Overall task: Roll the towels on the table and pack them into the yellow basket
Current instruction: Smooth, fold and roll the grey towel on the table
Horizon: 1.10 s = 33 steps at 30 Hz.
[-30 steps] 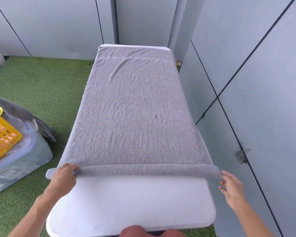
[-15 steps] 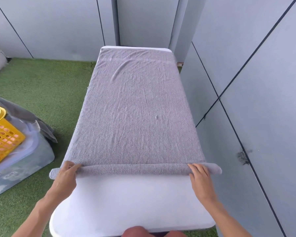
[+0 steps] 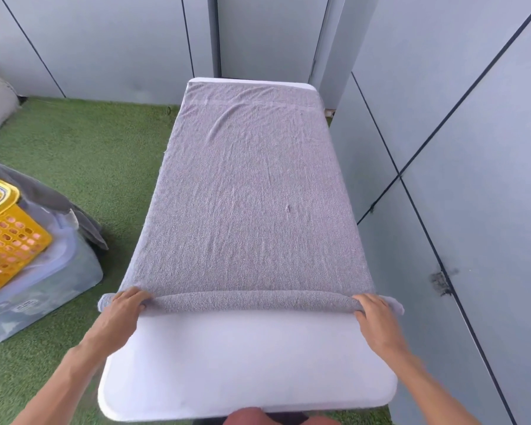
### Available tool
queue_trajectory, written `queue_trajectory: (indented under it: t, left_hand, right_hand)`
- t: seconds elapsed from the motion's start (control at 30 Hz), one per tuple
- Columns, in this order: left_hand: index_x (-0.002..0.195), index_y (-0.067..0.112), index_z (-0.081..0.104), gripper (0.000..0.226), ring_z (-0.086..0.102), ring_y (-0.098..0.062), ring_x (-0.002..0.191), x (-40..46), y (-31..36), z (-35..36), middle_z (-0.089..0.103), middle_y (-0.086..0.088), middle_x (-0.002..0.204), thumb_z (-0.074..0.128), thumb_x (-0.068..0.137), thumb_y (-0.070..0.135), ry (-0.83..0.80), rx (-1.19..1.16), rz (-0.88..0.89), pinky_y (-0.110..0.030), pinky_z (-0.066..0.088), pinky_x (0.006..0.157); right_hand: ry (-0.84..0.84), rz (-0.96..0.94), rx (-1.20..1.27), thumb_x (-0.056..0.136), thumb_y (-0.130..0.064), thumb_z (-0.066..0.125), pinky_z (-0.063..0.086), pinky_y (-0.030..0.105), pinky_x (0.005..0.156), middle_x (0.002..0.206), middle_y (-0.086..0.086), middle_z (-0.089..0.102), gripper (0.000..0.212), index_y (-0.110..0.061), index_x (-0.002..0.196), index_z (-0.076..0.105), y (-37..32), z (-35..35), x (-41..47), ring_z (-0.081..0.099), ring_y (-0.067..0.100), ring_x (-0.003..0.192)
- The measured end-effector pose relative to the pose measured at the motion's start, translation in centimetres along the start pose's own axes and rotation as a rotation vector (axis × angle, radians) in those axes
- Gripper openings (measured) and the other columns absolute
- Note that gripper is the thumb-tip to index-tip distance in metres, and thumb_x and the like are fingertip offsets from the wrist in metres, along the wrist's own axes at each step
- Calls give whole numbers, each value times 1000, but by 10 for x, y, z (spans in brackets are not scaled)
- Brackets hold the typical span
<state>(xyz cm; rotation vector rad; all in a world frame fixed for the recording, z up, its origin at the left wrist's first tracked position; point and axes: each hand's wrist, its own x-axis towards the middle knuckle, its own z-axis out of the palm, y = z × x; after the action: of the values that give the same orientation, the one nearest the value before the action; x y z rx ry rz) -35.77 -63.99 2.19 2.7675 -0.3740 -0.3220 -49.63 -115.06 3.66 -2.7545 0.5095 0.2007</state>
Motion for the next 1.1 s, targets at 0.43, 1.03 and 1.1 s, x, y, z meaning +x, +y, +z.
queue_trajectory:
  t: [0.43, 1.03, 1.1]
  left_hand:
    - [113, 7, 61, 37, 53, -31, 98, -18, 30, 24, 54, -6, 108, 64, 79, -6, 275, 62, -11, -46, 52, 74]
    - [91, 20, 66, 22, 63, -21, 95, 29, 24, -10, 66, 2, 94, 61, 80, 2, -146, -190, -212, -23, 42, 74]
    - [81, 29, 61, 36, 61, -23, 87, 31, 28, -13, 61, 1, 91, 63, 76, -7, -5, -300, -191, -20, 40, 67]
  right_hand:
    - [317, 62, -178, 70, -5, 78, 35, 40, 85, 97, 1, 63, 23, -19, 87, 72, -9, 2, -10, 53, 30, 97]
    - [-4, 108, 113, 86, -8, 55, 42, 33, 87, 103, 5, 67, 26, -10, 110, 65, -6, -8, 7, 59, 24, 97]
    - [51, 216, 337, 84, -4, 58, 42, 28, 75, 101, 4, 65, 28, -15, 110, 61, -14, -15, 12, 61, 20, 86]
